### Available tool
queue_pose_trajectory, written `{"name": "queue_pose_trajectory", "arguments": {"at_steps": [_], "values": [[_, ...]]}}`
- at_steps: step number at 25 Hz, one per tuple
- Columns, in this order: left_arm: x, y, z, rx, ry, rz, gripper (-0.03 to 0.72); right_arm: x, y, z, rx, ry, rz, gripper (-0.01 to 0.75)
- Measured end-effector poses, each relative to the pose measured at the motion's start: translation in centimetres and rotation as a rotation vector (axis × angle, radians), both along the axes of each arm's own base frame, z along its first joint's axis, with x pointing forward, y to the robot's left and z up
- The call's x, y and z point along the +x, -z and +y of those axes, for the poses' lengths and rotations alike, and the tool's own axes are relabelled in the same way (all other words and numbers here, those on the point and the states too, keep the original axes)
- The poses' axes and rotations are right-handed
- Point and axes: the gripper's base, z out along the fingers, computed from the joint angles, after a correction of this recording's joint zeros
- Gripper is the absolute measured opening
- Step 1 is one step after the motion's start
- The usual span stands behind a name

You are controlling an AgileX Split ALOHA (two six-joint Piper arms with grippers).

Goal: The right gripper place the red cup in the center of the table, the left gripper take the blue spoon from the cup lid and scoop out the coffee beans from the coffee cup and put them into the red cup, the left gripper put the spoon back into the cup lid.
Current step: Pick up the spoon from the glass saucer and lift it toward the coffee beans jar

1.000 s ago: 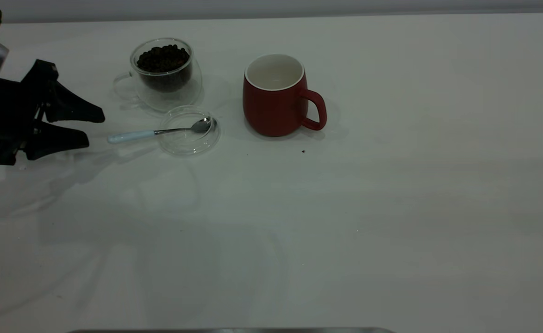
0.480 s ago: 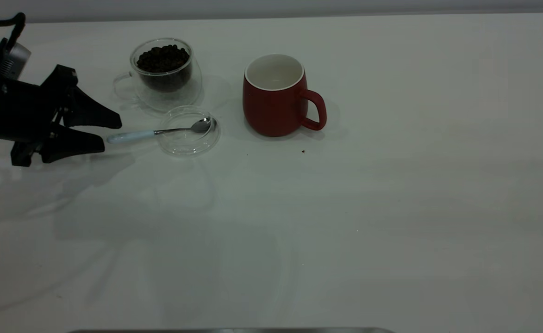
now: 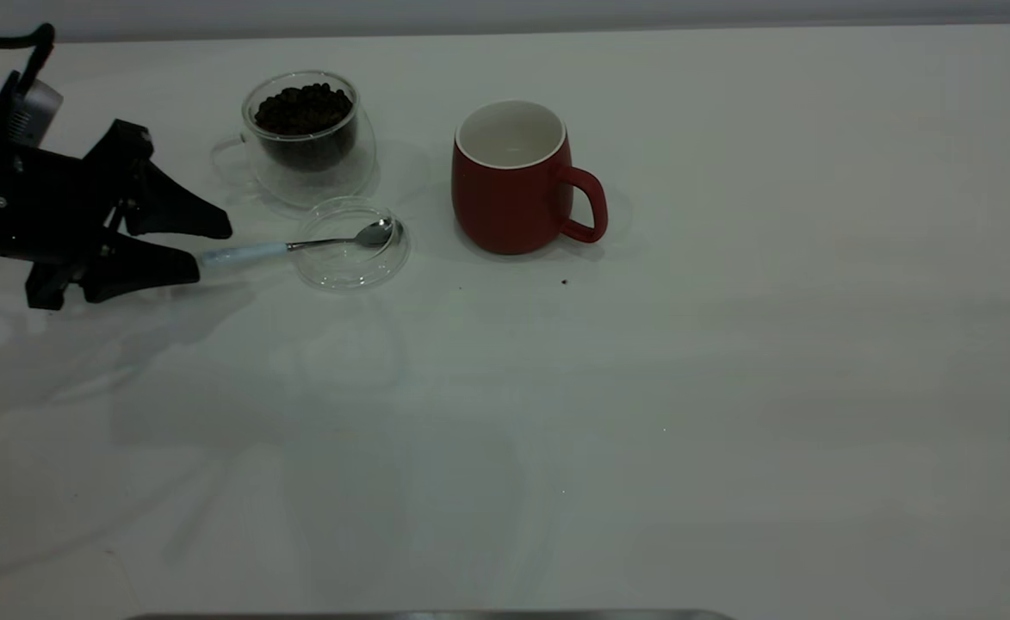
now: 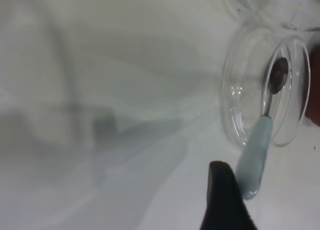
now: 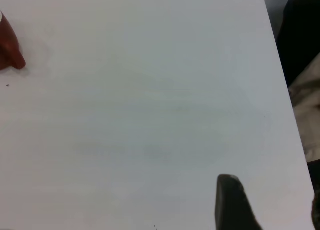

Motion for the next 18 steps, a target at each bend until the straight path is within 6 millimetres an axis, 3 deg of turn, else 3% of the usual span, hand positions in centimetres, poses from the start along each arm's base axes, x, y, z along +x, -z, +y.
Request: {"name": "queue_pose_trajectory", "arguments": {"at_steps": [18], "values": [[-0.7, 1.9, -0.4, -0.038, 0.004, 0.051, 0.516, 0.0, 0.0, 0.0, 0.000, 0.000, 0.000, 0.412]]}}
